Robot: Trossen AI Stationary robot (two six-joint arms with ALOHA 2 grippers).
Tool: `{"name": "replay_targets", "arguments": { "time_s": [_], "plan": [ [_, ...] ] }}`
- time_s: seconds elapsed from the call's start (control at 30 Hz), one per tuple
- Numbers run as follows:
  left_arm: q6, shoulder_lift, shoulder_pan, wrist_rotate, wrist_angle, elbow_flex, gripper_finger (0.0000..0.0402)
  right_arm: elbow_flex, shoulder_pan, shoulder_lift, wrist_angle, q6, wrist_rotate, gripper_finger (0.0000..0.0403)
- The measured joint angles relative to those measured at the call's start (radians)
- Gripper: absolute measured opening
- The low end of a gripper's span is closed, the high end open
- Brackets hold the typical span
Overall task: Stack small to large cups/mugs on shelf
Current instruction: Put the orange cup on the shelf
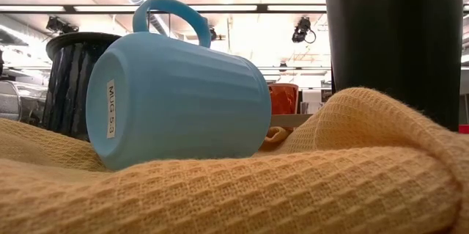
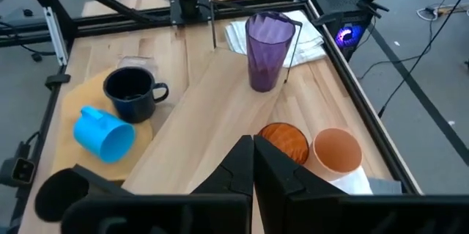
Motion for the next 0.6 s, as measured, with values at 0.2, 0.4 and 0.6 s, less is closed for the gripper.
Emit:
{"name": "replay_targets", "arguments": {
  "time_s": [0.2, 0.4, 0.6],
  "plan": [
    [0.037, 0.003, -0.016, -0.001, -0.003, 0.000, 0.0283, 0.000, 0.000, 0.057, -0.023, -0.029, 0.000, 0.0015],
    [0.084, -0.004, -0.017, 0.000, -0.001, 0.000, 0.0283, 0.000, -0.022, 0.103, -0.013, -0.045, 0.011, 0.0010],
    [0.148, -0.042, -0.016, 0.001, 0.003, -0.001, 0.0283, 0.000, -0.263, 0.172, 0.048, -0.116, 0.002, 0.0010]
  ]
}}
